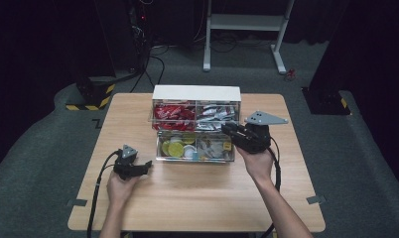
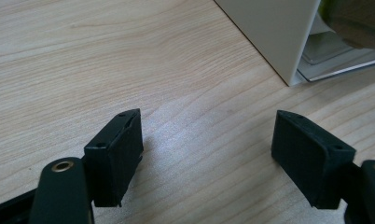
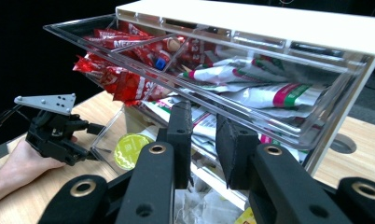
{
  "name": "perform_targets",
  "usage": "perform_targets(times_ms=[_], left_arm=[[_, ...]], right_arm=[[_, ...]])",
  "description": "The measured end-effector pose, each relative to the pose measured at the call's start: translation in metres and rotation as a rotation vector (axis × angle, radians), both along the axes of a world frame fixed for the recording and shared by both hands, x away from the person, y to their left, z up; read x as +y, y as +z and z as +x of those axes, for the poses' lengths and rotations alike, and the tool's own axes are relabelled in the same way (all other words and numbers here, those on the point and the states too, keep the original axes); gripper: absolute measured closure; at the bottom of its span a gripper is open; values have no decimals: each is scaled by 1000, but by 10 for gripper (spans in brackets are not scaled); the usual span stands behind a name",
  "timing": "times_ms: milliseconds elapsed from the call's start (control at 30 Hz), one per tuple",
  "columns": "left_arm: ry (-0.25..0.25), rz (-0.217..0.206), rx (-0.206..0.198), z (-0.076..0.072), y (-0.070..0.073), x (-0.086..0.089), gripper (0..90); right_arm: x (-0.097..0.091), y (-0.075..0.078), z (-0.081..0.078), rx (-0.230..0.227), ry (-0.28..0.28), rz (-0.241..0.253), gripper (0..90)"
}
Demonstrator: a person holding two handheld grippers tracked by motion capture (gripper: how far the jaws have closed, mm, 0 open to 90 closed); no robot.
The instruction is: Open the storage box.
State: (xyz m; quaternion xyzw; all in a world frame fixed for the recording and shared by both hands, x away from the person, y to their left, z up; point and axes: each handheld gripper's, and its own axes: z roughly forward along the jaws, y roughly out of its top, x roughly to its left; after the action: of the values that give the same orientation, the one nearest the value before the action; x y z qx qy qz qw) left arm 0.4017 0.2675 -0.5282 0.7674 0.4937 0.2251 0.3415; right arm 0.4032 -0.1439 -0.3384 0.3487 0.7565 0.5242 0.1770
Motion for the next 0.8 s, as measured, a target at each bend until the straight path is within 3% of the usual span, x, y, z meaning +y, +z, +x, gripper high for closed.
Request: perform_targets(times_ms=[800], left_arm=[[0,0,-1,0,0,0,253]], right_arm=[[13,23,17,-20,-39,-27,705]])
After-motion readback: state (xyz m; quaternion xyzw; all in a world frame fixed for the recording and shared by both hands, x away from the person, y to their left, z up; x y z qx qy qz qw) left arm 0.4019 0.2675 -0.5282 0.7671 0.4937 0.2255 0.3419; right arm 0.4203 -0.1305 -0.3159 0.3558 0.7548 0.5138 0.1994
